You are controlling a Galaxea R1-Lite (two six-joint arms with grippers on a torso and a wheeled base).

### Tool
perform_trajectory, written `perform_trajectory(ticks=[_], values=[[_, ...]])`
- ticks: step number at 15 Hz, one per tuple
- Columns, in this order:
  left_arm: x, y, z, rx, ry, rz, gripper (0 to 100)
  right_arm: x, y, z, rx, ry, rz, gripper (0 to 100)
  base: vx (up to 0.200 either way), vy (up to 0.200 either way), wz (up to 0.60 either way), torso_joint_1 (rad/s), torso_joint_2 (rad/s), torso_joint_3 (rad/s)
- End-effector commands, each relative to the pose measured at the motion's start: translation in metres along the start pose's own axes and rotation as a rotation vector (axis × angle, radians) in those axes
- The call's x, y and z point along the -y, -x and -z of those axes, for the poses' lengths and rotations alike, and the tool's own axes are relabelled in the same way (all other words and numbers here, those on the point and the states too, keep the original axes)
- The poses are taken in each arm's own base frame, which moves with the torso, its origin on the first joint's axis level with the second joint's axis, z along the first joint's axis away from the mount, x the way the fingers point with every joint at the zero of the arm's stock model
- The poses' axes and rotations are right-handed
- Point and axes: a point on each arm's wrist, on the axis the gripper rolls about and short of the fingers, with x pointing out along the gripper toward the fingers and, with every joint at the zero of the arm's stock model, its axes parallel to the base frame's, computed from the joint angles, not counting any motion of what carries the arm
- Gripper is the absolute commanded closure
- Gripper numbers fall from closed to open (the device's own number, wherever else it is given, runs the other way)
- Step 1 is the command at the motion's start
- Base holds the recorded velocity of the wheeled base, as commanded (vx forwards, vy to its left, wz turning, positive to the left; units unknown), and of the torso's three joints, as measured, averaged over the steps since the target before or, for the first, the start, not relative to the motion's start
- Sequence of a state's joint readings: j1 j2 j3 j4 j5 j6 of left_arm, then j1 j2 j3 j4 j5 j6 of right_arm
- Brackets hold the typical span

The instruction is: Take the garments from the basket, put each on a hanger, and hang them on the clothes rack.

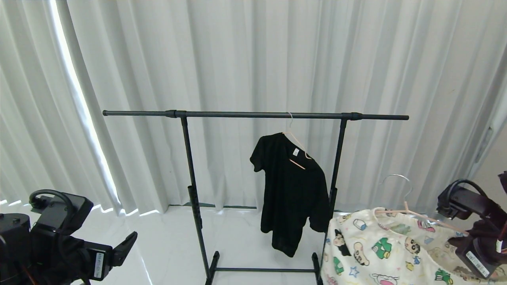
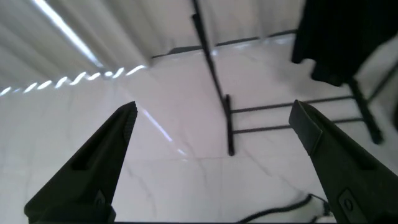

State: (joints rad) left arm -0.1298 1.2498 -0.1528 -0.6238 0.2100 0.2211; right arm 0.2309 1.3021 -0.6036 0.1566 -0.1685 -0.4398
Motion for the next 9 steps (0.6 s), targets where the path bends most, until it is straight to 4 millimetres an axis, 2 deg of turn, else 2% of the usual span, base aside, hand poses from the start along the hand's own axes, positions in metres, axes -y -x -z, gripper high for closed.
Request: perform_trajectory(ticks=[1,4,6,9], values=[[-0.001,0.001,0.000,0.003,0.001,-0.015,0,0.006,-0.003,0.009,-0.057,-0.078,0.057,100,0.000,0.000,0.00,0.000,0.00,0.000],[-0.002,0.002,-0.002,0.015,0.001,-0.018,0,0.011,-0.018,-0.002,-0.101,-0.248,0.111,100,0.000,0.000,0.00,0.000,0.00,0.000],[-0.002,0.002,-0.003,0.019,-0.001,-0.018,0,0.016,-0.035,-0.029,-0.042,-0.430,0.120,100,0.000,0.000,0.00,0.000,0.00,0.000],[-0.002,0.002,-0.005,0.025,-0.051,-0.018,0,0.026,-0.039,-0.053,0.010,-0.465,0.144,100,0.000,0.000,0.00,0.000,0.00,0.000]])
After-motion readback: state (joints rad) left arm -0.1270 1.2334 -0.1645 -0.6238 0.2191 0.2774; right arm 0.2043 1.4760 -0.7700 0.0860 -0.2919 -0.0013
